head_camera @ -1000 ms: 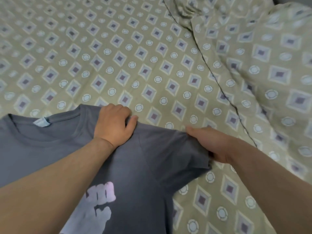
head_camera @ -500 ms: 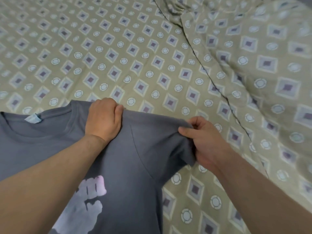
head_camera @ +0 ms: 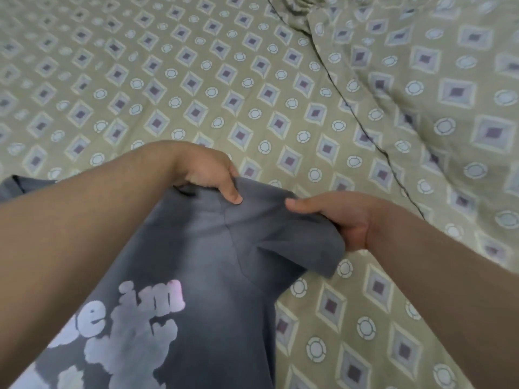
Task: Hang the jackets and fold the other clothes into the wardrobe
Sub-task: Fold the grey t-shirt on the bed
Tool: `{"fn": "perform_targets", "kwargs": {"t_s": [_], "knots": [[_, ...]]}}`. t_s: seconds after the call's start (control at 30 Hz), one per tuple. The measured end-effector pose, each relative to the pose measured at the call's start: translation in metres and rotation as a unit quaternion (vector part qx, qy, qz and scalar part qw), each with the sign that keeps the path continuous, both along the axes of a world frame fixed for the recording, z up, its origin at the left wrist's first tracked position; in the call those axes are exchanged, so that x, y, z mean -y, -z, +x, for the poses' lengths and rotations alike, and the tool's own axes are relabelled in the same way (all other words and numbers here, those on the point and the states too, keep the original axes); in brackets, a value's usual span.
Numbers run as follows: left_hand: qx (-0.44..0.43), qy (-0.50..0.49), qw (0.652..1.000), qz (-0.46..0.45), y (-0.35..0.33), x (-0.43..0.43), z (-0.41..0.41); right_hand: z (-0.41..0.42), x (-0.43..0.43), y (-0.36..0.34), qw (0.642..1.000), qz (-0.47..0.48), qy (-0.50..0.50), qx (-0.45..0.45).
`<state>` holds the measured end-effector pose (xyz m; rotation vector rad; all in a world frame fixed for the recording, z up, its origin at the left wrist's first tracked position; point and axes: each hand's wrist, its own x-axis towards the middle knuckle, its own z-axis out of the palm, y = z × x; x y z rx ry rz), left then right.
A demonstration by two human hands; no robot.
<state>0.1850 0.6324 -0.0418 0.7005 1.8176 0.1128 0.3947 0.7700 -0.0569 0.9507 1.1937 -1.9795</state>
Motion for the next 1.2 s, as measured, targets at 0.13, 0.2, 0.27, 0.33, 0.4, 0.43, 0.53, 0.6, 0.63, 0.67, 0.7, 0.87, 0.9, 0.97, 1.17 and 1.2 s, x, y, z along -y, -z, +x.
{"fn": "perform_targets", "kwargs": {"t_s": [0.13,0.2,0.27,0.33,0.4,0.43,0.53,0.6,0.63,0.67,0.7,0.87,0.9,0.97,1.17,1.2], "knots": [[0.086,-0.058,0.993,0.061,0.006,-0.009,0.006,0.007,0.000,0.005,0.989,-0.031,0.114,-0.085],[0.104,-0.092,0.986,0.090,0.003,-0.015,0.005,-0.004,-0.010,0.003,0.980,0.016,0.151,-0.126],[0.124,-0.131,0.979,0.094,-0.001,-0.021,-0.001,-0.019,-0.024,-0.001,0.967,0.105,0.179,-0.150],[0.137,-0.148,0.975,0.095,-0.004,-0.026,-0.006,-0.030,-0.036,0.002,0.944,0.198,0.216,-0.154],[0.099,-0.133,0.982,0.090,-0.003,-0.032,-0.004,-0.030,-0.043,0.012,0.926,0.239,0.263,-0.129],[0.065,-0.118,0.987,0.088,0.000,-0.034,-0.001,-0.025,-0.043,0.014,0.926,0.216,0.290,-0.110],[-0.038,-0.101,0.987,0.118,0.017,-0.031,0.013,0.005,-0.028,0.022,0.941,0.093,0.314,-0.085],[-0.097,-0.107,0.976,0.162,0.029,-0.025,0.021,0.035,-0.008,0.020,0.959,0.047,0.264,-0.095],[-0.123,-0.108,0.969,0.186,0.034,-0.023,0.024,0.049,0.004,0.016,0.967,0.046,0.227,-0.102],[-0.148,-0.104,0.962,0.204,0.039,-0.020,0.026,0.059,0.016,0.014,0.975,0.069,0.181,-0.112],[-0.175,-0.098,0.956,0.215,0.043,-0.019,0.029,0.065,0.028,0.010,0.978,0.109,0.133,-0.114],[-0.356,-0.059,0.898,0.253,0.066,-0.009,0.049,0.079,0.060,0.016,0.957,0.267,0.097,-0.053],[-0.380,-0.050,0.884,0.267,0.069,-0.008,0.052,0.088,0.062,0.018,0.958,0.262,0.111,-0.025],[-0.400,-0.022,0.870,0.288,0.071,-0.008,0.057,0.110,0.065,0.021,0.960,0.247,0.130,0.030],[-0.386,0.011,0.855,0.346,0.057,-0.002,0.058,0.112,0.064,0.014,0.945,0.299,0.098,0.087],[-0.396,-0.016,0.844,0.361,0.052,0.009,0.054,0.104,0.061,0.012,0.933,0.335,0.096,0.086]]}}
